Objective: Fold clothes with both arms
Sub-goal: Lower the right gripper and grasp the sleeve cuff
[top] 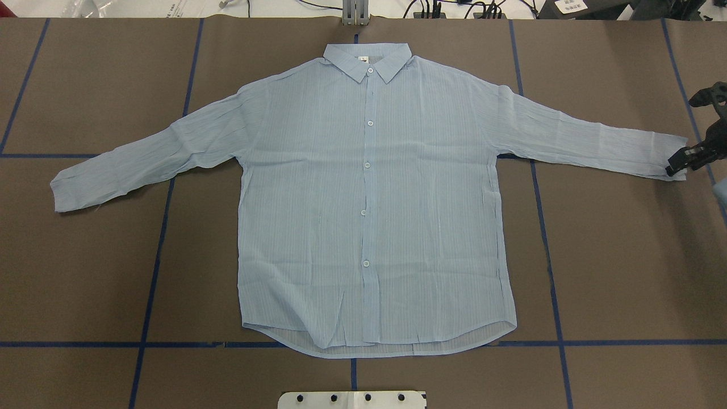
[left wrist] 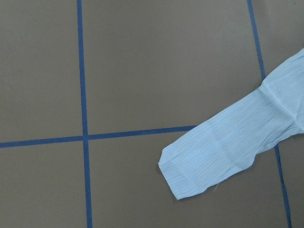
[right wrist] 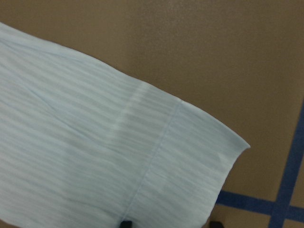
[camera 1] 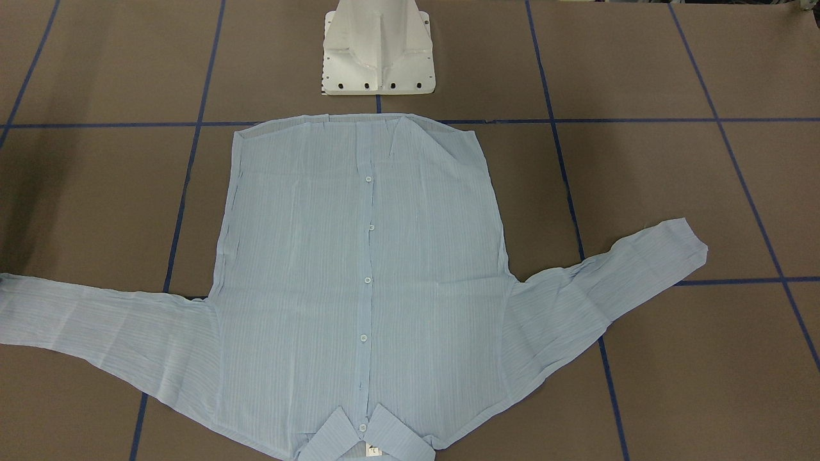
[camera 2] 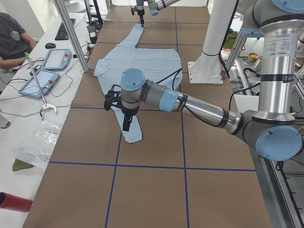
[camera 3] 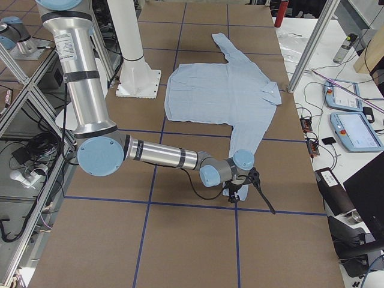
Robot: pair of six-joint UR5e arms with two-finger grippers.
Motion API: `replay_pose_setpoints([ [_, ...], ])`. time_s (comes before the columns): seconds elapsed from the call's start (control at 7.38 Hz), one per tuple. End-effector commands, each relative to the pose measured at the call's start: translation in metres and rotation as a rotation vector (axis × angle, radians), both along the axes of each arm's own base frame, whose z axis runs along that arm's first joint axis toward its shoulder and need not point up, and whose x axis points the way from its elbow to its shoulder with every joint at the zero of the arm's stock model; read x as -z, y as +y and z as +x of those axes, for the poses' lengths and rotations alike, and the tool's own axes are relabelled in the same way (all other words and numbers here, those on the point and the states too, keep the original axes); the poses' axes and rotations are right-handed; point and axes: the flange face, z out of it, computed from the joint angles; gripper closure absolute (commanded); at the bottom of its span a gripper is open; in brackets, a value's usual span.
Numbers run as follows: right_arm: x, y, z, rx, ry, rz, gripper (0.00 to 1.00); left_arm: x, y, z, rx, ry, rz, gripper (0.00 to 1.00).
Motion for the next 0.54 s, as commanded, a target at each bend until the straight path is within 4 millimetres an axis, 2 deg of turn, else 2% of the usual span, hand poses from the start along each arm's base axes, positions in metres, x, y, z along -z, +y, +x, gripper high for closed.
replay_pose_setpoints([
  [0.0,0.000,0.001,-0.001,0.004,-0.007,-0.003,0.56,0.002,-0.001,-0.001,0.004,0.001,0.000,0.00],
  [0.41,0.011,-0.003,-0.003,0.005,-0.015,0.011,0.80,-0.001,0.000,-0.001,0.004,0.001,-0.006,0.00],
])
